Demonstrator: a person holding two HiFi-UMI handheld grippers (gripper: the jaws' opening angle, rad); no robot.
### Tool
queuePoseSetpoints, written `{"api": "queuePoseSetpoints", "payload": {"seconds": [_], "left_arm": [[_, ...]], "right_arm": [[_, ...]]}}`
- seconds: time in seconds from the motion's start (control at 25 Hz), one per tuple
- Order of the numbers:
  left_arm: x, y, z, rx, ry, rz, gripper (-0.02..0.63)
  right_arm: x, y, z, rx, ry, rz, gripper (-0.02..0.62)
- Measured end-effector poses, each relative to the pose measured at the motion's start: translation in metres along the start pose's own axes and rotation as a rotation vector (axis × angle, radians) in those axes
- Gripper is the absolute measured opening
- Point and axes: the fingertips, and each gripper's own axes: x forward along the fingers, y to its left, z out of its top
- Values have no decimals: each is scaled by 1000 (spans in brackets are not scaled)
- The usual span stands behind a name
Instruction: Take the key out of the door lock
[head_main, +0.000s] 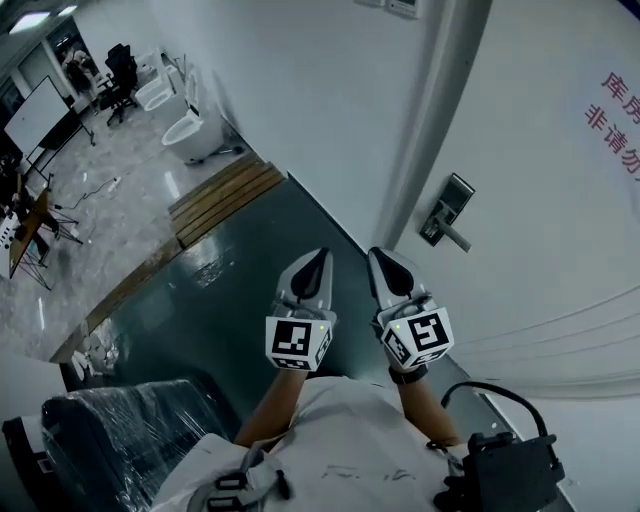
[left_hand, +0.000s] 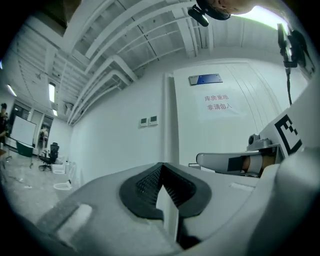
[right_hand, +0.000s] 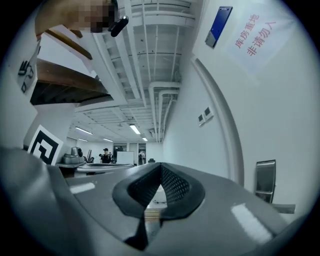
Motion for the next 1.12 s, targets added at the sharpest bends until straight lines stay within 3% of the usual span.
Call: {"api": "queuePoseSetpoints", "payload": {"seconds": [0.28,0.64,0.8,0.84,1.0,1.12], "left_arm": [[120,-20,-13,12,16,-352,0],[235,-69,-8,51,36,-732,2],[266,-90,-16,48,41,-827,4],[274,-94,-20,48,45,-842,75],[306,-118,-41,69,87,-904,154],[330,-134,-53,86,107,-915,175]], "right_arm": [[18,-90,6,-24,-27,-360,5],[29,-135,11,-57,-39,-705,5],[23,-140,-3,-45,-11,-818,5],[20,-141,-8,-39,2,-843,5],[1,-146,-27,-4,46,-933,5],[-8,-151,-38,20,59,-960,5]]}}
